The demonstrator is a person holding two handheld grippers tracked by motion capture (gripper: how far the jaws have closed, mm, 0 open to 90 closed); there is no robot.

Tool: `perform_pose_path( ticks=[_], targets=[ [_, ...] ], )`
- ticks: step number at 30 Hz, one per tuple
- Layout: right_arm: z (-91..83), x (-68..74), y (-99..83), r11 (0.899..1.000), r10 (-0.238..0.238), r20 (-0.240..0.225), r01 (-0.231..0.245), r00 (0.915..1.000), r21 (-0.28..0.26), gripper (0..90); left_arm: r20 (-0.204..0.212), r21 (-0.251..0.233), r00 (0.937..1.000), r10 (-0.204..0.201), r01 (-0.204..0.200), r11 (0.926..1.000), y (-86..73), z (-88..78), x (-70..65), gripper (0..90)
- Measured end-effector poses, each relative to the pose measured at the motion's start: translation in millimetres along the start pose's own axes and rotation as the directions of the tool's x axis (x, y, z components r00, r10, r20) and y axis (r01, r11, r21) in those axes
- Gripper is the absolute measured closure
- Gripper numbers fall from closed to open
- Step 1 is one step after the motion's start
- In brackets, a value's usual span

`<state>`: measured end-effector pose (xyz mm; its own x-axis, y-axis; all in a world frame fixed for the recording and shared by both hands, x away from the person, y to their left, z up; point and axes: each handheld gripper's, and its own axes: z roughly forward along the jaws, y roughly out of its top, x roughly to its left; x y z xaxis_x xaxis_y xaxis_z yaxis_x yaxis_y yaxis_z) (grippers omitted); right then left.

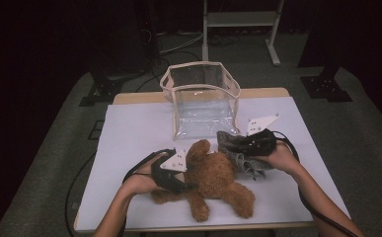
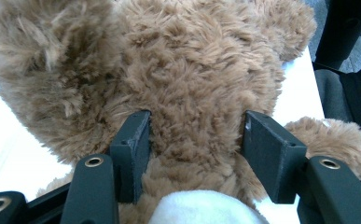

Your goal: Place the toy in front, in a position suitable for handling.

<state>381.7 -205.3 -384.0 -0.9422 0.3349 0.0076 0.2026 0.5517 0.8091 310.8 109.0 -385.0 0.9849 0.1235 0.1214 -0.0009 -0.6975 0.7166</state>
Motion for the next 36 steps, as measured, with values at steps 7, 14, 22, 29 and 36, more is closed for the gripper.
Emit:
perform_pose_path(
  ticks=[7, 14, 22, 29, 36],
  targets=[
    [-15.9, 4.8, -8.6, 1.0, 0.008, 0.015, -0.007, 0.9999, -0.02, 81.1, 0.004, 0.005, 1.0, 0.003, -0.003, 1.0, 1.6, 1.5, 0.7, 42.3],
    [-8.3, 21.2, 11.0, 0.997, -0.079, -0.011, 0.079, 0.9968, -0.015, 81.1, 0.005, 0.002, 1.0, 0.004, -0.004, 1.0, 1.0, 0.6, 0.3, 42.4],
    [-13.4, 9.9, -11.6, 0.999, 0.006, -0.002, -0.006, 1.0, -0.034, 81.1, 0.003, 0.005, 1.0, 0.003, -0.003, 1.0, 2.1, 1.7, 1.0, 42.4],
    [-2.7, 18.3, 13.8, 0.997, -0.054, -0.018, 0.053, 0.9984, -0.054, 81.1, 0.003, 0.005, 1.0, 0.004, -0.004, 1.0, 2.1, 1.5, 0.8, 42.5],
    [-3.6, 8.0, -5.2, 0.999, 0.001, 0.0, -0.001, 1.0, -0.036, 81.1, -0.001, -0.003, 1.0, 0.001, -0.001, 1.0, 1.8, 1.8, 1.1, 42.4]
  ],
)
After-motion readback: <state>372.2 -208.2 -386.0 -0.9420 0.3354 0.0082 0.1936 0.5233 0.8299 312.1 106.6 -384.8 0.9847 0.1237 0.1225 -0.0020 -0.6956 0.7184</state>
